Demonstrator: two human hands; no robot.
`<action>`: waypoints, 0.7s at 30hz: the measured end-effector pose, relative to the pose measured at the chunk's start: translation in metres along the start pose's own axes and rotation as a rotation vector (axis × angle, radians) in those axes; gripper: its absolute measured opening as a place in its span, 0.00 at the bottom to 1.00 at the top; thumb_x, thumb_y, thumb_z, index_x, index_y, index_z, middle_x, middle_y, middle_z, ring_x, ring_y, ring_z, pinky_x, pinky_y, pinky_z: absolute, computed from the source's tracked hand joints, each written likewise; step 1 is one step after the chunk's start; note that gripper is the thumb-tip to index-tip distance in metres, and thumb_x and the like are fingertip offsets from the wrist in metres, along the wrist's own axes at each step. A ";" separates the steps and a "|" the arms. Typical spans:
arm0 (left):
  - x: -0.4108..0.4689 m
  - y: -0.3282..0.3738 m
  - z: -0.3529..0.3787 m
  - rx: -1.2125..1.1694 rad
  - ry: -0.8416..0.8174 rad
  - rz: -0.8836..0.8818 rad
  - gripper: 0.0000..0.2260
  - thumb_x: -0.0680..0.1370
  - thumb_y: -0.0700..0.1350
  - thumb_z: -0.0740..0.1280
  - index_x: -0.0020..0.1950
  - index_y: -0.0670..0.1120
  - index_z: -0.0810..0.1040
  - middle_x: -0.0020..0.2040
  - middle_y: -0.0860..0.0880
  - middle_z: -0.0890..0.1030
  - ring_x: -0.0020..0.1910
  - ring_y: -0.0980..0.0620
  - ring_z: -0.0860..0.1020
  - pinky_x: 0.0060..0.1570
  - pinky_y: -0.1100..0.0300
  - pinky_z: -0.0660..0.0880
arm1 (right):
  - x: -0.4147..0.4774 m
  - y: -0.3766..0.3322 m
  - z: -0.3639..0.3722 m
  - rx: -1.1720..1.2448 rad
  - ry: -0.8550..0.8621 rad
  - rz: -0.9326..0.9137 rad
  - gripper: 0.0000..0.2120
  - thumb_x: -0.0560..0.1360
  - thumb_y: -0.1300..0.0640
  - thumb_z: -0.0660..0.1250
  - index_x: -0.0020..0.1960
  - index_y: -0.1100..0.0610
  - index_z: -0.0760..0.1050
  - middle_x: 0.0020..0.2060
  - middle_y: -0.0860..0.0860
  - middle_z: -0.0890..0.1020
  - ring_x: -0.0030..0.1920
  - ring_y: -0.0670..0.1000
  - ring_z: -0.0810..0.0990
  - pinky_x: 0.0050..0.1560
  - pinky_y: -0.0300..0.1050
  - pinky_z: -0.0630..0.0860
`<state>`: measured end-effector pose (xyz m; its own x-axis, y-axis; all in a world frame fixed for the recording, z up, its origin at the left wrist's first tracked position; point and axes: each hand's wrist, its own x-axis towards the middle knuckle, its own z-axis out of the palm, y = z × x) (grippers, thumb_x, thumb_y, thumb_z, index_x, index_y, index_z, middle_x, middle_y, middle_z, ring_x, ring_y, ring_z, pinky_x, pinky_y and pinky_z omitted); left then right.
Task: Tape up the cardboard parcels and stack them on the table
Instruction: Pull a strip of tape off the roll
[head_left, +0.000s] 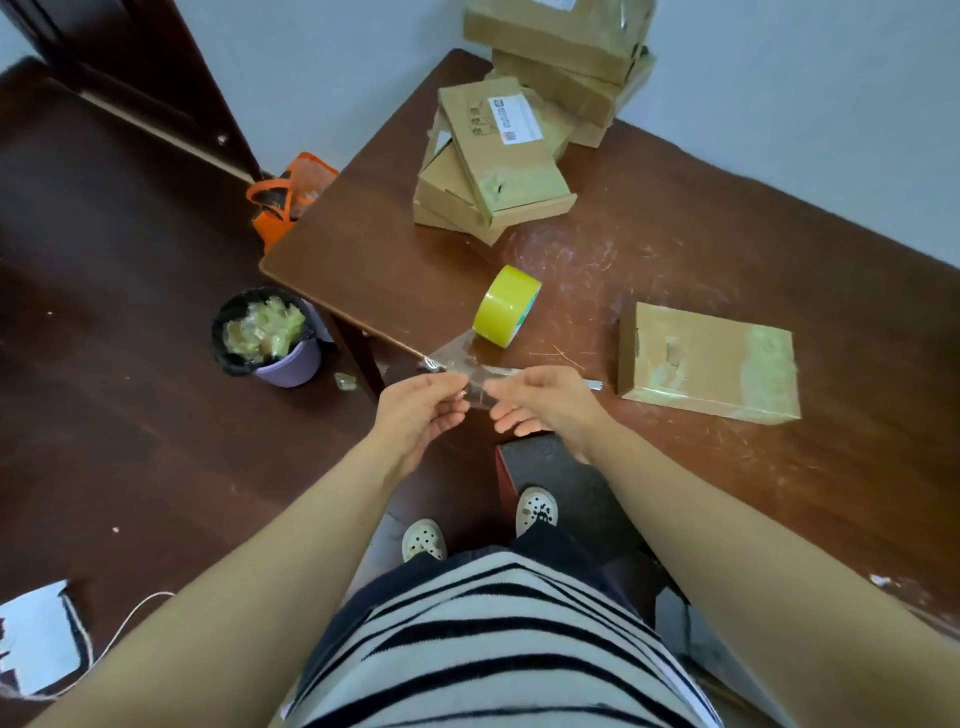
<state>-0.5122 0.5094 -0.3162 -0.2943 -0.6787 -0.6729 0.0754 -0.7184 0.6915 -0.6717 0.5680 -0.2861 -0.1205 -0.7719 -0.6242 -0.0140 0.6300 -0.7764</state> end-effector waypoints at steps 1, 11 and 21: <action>0.001 0.000 0.006 0.021 -0.020 -0.002 0.03 0.74 0.39 0.71 0.41 0.42 0.79 0.30 0.49 0.79 0.29 0.57 0.79 0.31 0.67 0.76 | -0.004 0.003 -0.006 -0.001 0.045 -0.019 0.09 0.71 0.53 0.73 0.44 0.59 0.79 0.34 0.54 0.84 0.33 0.48 0.83 0.35 0.39 0.78; 0.017 -0.004 0.097 0.374 -0.141 0.124 0.03 0.71 0.45 0.75 0.42 0.48 0.83 0.36 0.51 0.84 0.35 0.59 0.80 0.35 0.68 0.75 | -0.044 0.017 -0.095 0.182 0.339 0.001 0.07 0.70 0.56 0.74 0.43 0.59 0.81 0.34 0.53 0.85 0.31 0.47 0.83 0.28 0.34 0.76; 0.040 -0.009 0.208 0.792 -0.139 0.396 0.06 0.70 0.44 0.76 0.46 0.45 0.85 0.42 0.51 0.84 0.40 0.59 0.79 0.42 0.69 0.75 | -0.052 0.040 -0.177 0.359 0.475 0.066 0.06 0.75 0.60 0.70 0.47 0.63 0.76 0.30 0.53 0.84 0.27 0.47 0.81 0.22 0.35 0.70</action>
<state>-0.7229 0.5208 -0.2945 -0.5027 -0.7929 -0.3443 -0.4686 -0.0847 0.8793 -0.8416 0.6488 -0.2694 -0.5412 -0.5578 -0.6293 0.3351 0.5433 -0.7697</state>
